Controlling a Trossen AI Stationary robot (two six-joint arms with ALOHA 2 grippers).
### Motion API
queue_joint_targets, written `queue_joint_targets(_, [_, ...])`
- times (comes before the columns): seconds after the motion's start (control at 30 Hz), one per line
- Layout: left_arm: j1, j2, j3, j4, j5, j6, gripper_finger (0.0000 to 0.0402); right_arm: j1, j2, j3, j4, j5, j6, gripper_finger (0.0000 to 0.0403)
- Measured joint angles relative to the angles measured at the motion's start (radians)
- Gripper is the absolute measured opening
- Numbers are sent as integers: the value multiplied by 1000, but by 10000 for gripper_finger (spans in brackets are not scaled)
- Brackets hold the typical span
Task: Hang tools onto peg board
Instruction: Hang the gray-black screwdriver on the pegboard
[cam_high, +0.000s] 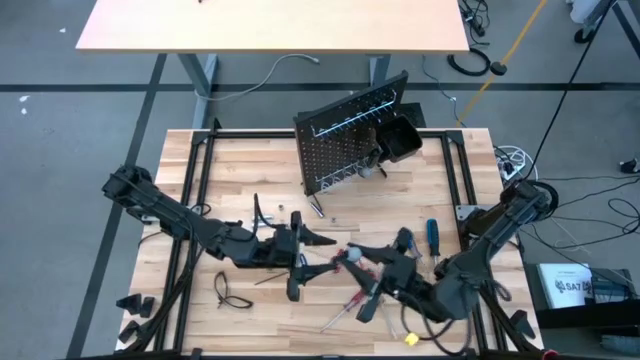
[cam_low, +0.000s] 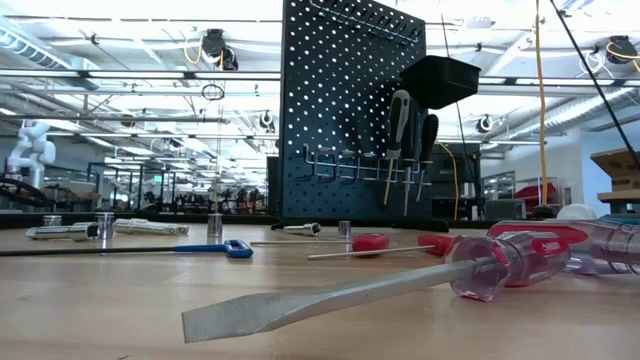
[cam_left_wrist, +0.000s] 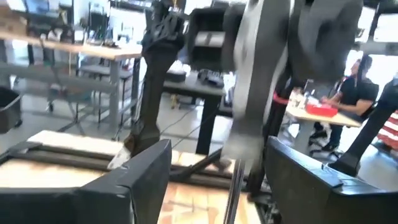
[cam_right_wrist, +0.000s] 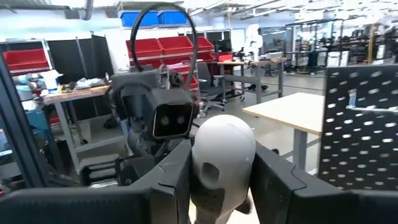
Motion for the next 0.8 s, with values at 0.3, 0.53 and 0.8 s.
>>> queue_joint_targets(0.3, [-3,-212,0,-471,1,-126,254,-7,-47,0,-104,138,-44,112])
queue_joint_targets(0.53, [-17,-376,-58,-682,4,-127,255,-85,-47,0,-407,100,317,112])
queue_joint_targets(0.8, [-4,-498,-258,-599,-7,-199,255,-188,-46,0,-768,-1,675,112])
